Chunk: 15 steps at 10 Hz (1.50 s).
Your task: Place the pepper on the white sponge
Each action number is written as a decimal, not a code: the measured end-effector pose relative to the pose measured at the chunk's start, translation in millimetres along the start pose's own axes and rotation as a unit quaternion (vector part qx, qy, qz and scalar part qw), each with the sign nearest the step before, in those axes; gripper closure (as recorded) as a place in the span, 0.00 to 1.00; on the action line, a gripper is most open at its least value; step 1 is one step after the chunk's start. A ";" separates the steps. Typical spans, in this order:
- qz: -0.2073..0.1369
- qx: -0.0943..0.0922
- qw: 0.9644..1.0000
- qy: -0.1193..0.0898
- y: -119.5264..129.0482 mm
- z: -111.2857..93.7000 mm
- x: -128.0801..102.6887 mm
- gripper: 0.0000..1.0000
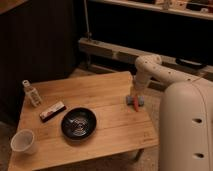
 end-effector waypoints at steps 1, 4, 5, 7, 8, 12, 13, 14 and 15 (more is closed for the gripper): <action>0.004 -0.005 1.000 -0.004 0.7 3.7 -3.1 0.54; 0.009 -0.013 1.000 -0.013 3.9 9.4 -16.1 0.54; 0.011 -0.013 1.000 -0.014 3.6 10.7 -19.9 0.54; 0.012 -0.014 1.000 -0.012 5.0 13.9 -24.3 0.52; 0.012 -0.014 1.000 -0.009 5.1 16.1 -24.4 0.46; 0.014 -0.013 1.000 0.001 5.6 24.7 -19.4 0.20; 0.016 -0.011 1.000 0.003 4.6 26.1 -16.5 0.20; 0.020 -0.011 1.000 -0.004 3.4 24.2 -17.0 0.20; 0.026 -0.014 0.999 -0.017 1.2 17.5 -16.7 0.20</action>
